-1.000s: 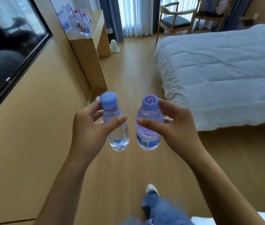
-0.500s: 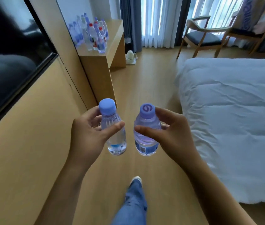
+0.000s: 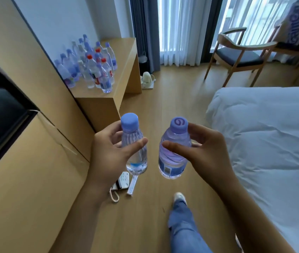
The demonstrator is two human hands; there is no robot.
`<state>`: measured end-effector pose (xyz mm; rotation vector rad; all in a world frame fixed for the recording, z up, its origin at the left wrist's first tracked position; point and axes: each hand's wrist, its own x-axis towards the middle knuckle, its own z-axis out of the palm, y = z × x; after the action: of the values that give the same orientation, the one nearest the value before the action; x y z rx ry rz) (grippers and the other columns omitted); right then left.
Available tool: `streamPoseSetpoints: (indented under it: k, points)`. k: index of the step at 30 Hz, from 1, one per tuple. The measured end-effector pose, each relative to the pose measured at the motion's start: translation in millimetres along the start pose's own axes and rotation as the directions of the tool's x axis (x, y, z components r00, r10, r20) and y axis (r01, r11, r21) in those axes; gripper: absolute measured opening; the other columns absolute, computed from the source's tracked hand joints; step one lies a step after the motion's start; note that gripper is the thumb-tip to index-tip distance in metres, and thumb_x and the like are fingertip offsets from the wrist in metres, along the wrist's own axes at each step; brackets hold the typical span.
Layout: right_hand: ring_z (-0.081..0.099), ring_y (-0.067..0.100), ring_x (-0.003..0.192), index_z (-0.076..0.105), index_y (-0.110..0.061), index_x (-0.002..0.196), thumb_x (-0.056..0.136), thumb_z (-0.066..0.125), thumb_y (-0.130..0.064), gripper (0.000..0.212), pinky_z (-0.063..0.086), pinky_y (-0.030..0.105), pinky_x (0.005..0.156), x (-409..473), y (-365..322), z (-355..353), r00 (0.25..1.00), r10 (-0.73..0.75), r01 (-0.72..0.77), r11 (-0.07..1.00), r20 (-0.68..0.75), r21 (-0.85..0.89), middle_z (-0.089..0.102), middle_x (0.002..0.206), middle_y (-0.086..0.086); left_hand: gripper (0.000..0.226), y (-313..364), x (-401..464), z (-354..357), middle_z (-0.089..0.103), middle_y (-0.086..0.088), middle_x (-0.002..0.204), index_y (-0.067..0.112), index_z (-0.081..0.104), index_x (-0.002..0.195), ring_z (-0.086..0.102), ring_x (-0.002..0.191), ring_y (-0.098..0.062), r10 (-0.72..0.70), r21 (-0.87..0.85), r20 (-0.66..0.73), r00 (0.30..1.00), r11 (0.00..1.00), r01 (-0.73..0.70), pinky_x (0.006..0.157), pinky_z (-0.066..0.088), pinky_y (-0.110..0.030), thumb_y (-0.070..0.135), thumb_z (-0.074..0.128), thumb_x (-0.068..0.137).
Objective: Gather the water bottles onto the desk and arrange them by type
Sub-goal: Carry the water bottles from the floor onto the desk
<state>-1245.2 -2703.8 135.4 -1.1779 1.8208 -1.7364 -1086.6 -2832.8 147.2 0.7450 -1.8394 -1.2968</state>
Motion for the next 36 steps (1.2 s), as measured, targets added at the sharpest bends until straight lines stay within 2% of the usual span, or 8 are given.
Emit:
streamPoseSetpoints:
  k: [5, 12, 18, 23, 26, 29, 32, 36]
  points:
    - [0.072, 0.004, 0.09, 0.073, -0.027, 0.109, 0.067, 0.086, -0.032, 0.044, 0.057, 0.02, 0.077, 138, 46, -16, 0.998, -0.024, 0.024, 1.0, 0.059, 0.0, 0.076, 0.096, -0.015, 0.037, -33, 134, 40, 0.076, 0.005, 0.092, 0.022, 0.071, 0.101, 0.072, 0.087, -0.01, -0.016, 0.027, -0.066, 0.998, 0.999, 0.018, 0.073, 0.059, -0.024, 0.012, 0.086, 0.069]
    - [0.071, 0.004, 0.09, 0.073, -0.031, 0.106, 0.065, 0.089, -0.034, 0.043, 0.059, 0.027, 0.081, 321, 78, -20, 0.991, -0.058, 0.061, 0.998, 0.117, -0.025, 0.075, 0.095, -0.016, 0.043, -60, 283, 59, 0.076, 0.002, 0.097, 0.024, 0.072, 0.107, 0.072, 0.095, -0.02, -0.044, 0.072, -0.181, 0.983, 0.996, 0.057, 0.081, 0.06, -0.038, 0.031, 0.089, 0.068]
    - [0.072, 0.008, 0.091, 0.075, -0.026, 0.107, 0.067, 0.089, -0.033, 0.043, 0.06, 0.039, 0.08, 443, 121, 12, 0.982, -0.032, 0.037, 0.999, 0.188, -0.023, 0.076, 0.094, -0.014, 0.039, -101, 393, 54, 0.076, 0.009, 0.095, 0.032, 0.072, 0.105, 0.072, 0.094, -0.015, -0.077, 0.065, -0.273, 0.959, 0.993, 0.098, 0.082, 0.059, -0.036, 0.024, 0.089, 0.071]
    - [0.071, 0.005, 0.092, 0.076, -0.024, 0.106, 0.067, 0.089, -0.031, 0.042, 0.06, 0.033, 0.078, 554, 151, 52, 0.965, -0.049, 0.054, 0.998, 0.257, -0.013, 0.076, 0.094, -0.016, 0.04, -140, 501, 43, 0.075, 0.014, 0.098, 0.036, 0.071, 0.106, 0.07, 0.099, -0.01, -0.079, 0.081, -0.305, 0.949, 0.991, 0.109, 0.084, 0.057, -0.034, 0.025, 0.088, 0.072]
    - [0.071, 0.004, 0.091, 0.076, -0.025, 0.105, 0.066, 0.09, -0.029, 0.042, 0.059, 0.032, 0.078, 624, 158, 72, 0.963, -0.048, 0.05, 0.999, 0.266, -0.001, 0.076, 0.093, -0.016, 0.038, -154, 569, 35, 0.075, 0.015, 0.096, 0.043, 0.07, 0.099, 0.07, 0.097, -0.006, -0.068, 0.072, -0.289, 0.955, 0.993, 0.093, 0.08, 0.055, -0.023, 0.022, 0.087, 0.073]
    - [0.071, 0.005, 0.091, 0.075, -0.025, 0.106, 0.067, 0.091, -0.028, 0.043, 0.059, 0.03, 0.078, 688, 167, 88, 0.958, -0.054, 0.053, 0.999, 0.282, 0.011, 0.075, 0.092, -0.016, 0.035, -164, 633, 25, 0.075, 0.015, 0.095, 0.038, 0.069, 0.098, 0.07, 0.095, -0.005, -0.044, 0.084, -0.287, 0.957, 0.994, 0.071, 0.071, 0.054, -0.015, 0.021, 0.087, 0.073]
    - [0.071, 0.007, 0.091, 0.075, -0.023, 0.107, 0.068, 0.09, -0.026, 0.042, 0.059, 0.035, 0.079, 744, 180, 103, 0.955, -0.037, 0.033, 0.999, 0.293, 0.019, 0.076, 0.092, -0.013, 0.035, -176, 689, 21, 0.075, 0.015, 0.092, 0.04, 0.069, 0.094, 0.07, 0.091, -0.003, -0.035, 0.097, -0.322, 0.946, 0.993, 0.069, 0.069, 0.054, -0.016, 0.019, 0.088, 0.072]
    - [0.071, 0.009, 0.089, 0.076, -0.021, 0.104, 0.068, 0.09, -0.022, 0.038, 0.059, 0.037, 0.078, 819, 210, 122, 0.944, -0.018, 0.009, 1.0, 0.33, 0.03, 0.076, 0.09, -0.01, 0.032, -202, 760, 21, 0.075, 0.012, 0.088, 0.033, 0.071, 0.092, 0.07, 0.088, -0.007, -0.065, 0.104, -0.362, 0.93, 0.988, 0.11, 0.078, 0.055, -0.022, 0.015, 0.089, 0.071]
